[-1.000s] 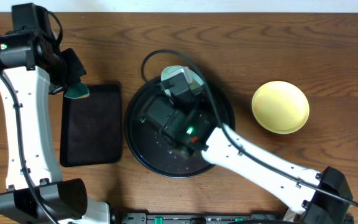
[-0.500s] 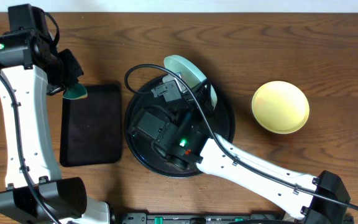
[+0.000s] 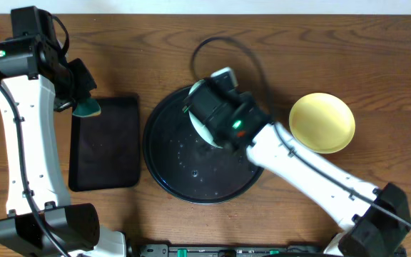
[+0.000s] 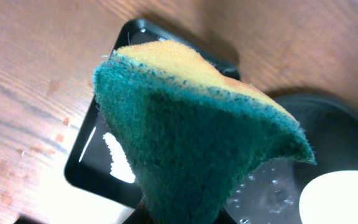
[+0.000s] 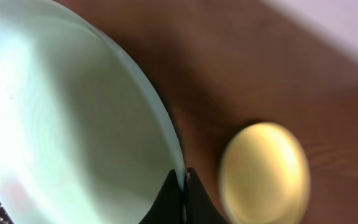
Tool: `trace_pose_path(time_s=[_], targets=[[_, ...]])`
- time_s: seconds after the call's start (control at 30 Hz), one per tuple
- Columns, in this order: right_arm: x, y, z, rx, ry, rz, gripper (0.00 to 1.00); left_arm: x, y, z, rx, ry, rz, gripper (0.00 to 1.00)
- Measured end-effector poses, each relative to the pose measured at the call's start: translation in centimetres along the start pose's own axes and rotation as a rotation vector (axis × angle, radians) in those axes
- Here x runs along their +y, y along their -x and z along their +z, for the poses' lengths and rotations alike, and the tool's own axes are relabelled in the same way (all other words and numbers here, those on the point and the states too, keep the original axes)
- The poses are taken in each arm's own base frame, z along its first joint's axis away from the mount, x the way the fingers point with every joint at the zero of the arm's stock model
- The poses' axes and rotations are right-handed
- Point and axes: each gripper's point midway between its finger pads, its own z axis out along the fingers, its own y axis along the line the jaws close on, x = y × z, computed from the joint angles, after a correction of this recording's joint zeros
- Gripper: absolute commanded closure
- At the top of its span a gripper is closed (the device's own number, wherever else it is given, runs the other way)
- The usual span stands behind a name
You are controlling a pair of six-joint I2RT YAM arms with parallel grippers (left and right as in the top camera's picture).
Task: Clean dirty plates on tray and stack at the side
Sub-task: 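Lift the green plate with the right gripper and carry it right, then lower the green plate onto the yellow plate stack and release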
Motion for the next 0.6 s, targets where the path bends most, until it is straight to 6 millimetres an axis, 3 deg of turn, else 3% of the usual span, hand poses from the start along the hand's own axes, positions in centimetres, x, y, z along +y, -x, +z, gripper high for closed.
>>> trace_pose_path(time_s=[0.13, 0.27, 0.6], targets=[[-0.9, -1.2, 2.5, 0.139, 0.183, 0.107, 0.99, 0.7, -1.4, 1.4, 0.062, 0.032, 0.01, 0.92], [-3.1, -2.3, 4.4, 0.26, 0.352, 0.24, 0.99, 1.4, -3.0, 3.1, 0.131, 0.062, 0.024, 0.93], [-14.2, -7.2, 7.8, 0.456, 0.369, 0.572, 0.99, 2.8, -5.9, 8.7, 0.225, 0.102, 0.118, 0.92]])
